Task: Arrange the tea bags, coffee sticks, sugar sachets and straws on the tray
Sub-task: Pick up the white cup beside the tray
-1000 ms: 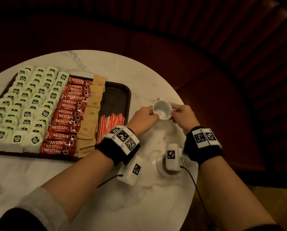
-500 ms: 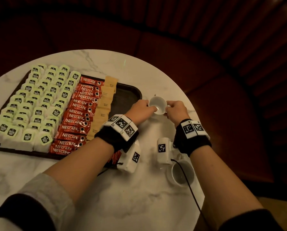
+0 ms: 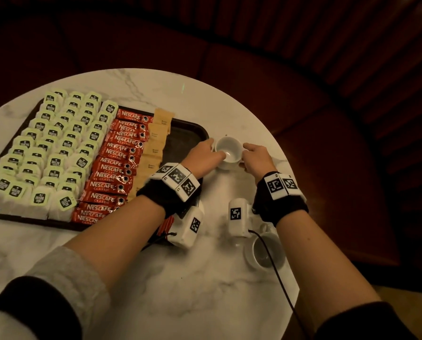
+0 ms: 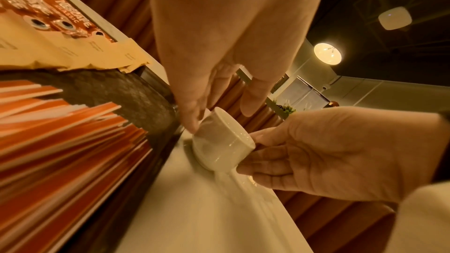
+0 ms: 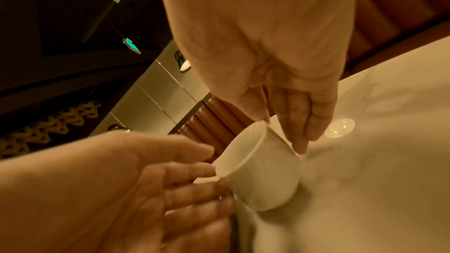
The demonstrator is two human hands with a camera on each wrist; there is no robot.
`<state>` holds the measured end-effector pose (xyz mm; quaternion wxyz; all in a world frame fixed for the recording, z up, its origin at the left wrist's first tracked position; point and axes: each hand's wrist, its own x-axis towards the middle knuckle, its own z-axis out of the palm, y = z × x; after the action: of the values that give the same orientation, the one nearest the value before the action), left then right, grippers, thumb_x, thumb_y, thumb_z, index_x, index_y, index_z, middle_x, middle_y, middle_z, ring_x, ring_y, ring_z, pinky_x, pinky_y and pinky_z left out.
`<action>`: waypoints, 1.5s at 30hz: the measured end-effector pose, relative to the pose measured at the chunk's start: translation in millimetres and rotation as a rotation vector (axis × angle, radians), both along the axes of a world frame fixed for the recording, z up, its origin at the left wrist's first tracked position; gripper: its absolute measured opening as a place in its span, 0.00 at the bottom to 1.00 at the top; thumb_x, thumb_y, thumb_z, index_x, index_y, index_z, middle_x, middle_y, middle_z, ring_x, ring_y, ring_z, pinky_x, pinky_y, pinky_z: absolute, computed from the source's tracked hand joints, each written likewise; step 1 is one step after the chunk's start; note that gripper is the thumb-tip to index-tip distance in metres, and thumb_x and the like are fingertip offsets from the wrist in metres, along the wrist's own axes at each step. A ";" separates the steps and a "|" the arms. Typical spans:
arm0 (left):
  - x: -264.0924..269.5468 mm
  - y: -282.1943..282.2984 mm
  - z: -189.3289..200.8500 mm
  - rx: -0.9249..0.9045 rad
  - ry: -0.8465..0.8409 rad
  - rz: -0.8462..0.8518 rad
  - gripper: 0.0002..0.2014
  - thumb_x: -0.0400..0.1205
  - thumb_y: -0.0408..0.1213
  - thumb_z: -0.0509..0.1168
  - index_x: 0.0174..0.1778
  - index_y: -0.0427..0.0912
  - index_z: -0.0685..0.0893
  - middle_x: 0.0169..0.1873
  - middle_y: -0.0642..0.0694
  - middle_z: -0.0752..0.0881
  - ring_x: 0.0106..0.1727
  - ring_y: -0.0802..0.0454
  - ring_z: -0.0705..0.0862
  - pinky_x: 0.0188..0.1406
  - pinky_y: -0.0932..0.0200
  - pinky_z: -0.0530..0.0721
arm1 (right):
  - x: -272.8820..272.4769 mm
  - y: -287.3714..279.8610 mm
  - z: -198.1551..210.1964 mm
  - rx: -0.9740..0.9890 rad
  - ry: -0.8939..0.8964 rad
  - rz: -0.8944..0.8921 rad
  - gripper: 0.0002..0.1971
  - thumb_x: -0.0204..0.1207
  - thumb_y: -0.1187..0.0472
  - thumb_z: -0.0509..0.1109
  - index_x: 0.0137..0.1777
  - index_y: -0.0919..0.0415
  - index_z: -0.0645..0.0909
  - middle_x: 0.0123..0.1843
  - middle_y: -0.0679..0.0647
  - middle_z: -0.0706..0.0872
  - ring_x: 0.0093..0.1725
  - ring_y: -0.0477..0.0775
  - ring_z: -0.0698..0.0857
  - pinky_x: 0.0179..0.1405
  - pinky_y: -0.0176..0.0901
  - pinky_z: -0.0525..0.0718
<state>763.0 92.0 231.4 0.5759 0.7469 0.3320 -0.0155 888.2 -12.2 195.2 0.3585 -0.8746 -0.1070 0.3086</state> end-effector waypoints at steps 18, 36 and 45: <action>-86.9 -133.5 -7.6 0.065 0.036 -0.548 0.30 0.79 0.40 0.72 0.76 0.43 0.70 0.68 0.39 0.76 0.63 0.43 0.80 0.61 0.53 0.79 | -124.7 -196.9 21.6 0.022 -0.085 -0.264 0.08 0.85 0.56 0.65 0.57 0.55 0.83 0.55 0.54 0.86 0.57 0.55 0.82 0.53 0.44 0.76; -98.1 -96.8 -7.3 0.042 -0.192 -0.269 0.29 0.75 0.32 0.76 0.73 0.40 0.77 0.63 0.45 0.83 0.63 0.55 0.80 0.62 0.63 0.75 | -129.5 -133.4 9.2 0.330 0.053 -0.356 0.13 0.86 0.55 0.63 0.61 0.58 0.87 0.54 0.55 0.90 0.55 0.57 0.88 0.55 0.55 0.89; -88.2 -45.6 -17.5 0.047 -0.160 -0.157 0.32 0.73 0.33 0.77 0.74 0.41 0.76 0.64 0.47 0.85 0.65 0.53 0.83 0.67 0.54 0.80 | -115.7 -74.2 1.2 0.329 0.077 -0.323 0.09 0.86 0.54 0.64 0.48 0.50 0.85 0.47 0.50 0.87 0.54 0.61 0.88 0.56 0.58 0.89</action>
<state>674.9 46.3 213.9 0.5800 0.7827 0.2259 0.0066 772.6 -86.4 196.4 0.5448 -0.7976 -0.0009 0.2588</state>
